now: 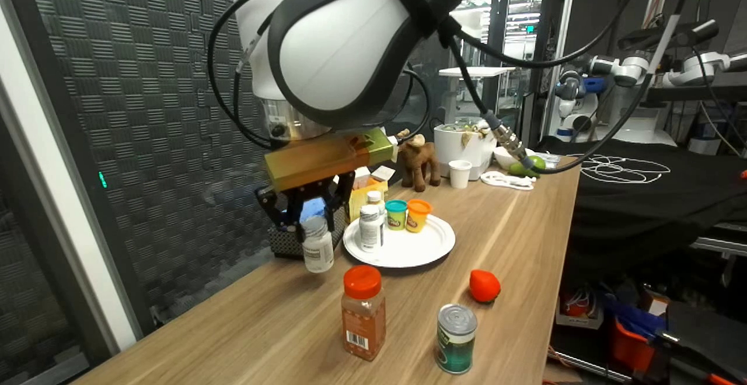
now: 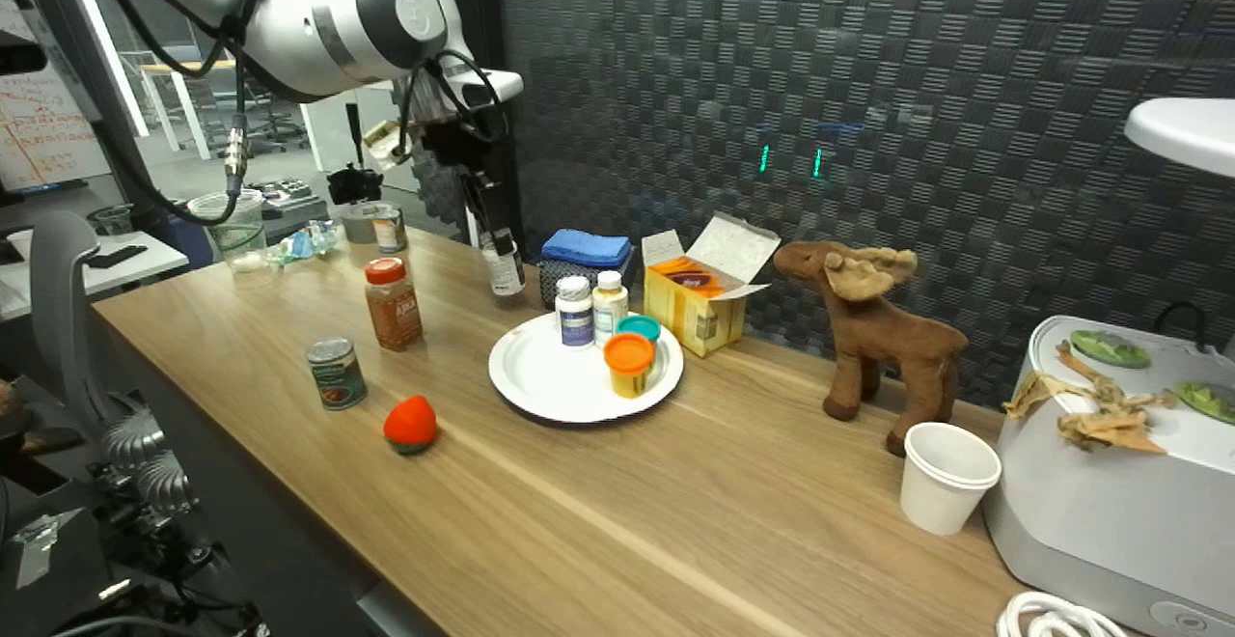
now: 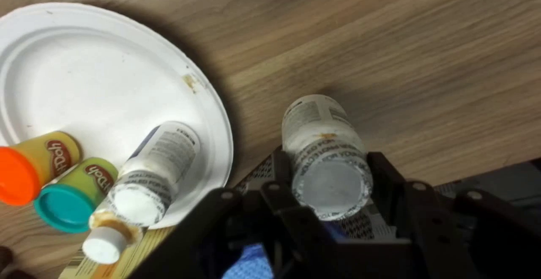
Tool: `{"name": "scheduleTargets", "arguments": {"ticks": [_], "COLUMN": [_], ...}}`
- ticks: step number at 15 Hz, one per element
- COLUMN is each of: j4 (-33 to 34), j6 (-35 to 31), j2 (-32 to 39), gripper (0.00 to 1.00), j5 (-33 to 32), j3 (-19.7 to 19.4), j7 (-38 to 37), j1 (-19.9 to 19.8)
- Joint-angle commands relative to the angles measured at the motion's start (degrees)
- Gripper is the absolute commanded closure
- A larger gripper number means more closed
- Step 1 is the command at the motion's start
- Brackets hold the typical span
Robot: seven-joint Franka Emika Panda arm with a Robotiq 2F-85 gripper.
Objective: Pick up all the objects surrounding the white plate and arrange them on the plate
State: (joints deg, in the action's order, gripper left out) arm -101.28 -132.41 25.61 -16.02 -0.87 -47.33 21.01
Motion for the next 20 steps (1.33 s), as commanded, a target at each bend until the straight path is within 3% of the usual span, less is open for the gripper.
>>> {"name": "scheduleTargets", "arguments": {"ticks": [1, 13, 20], "j4": [-3.81, -15.17, -20.97], "j6": [-0.18, -1.45, -6.66], "j2": [-6.35, -15.87, -17.46], "gripper": [0.76, 0.76, 0.76], "j5": [-2.91, 0.19, -0.61], "j3": [-0.86, 0.65, 0.16], "j7": [-4.53, -1.73, 1.82], "j1": [0.01, -8.26, -11.91]}}
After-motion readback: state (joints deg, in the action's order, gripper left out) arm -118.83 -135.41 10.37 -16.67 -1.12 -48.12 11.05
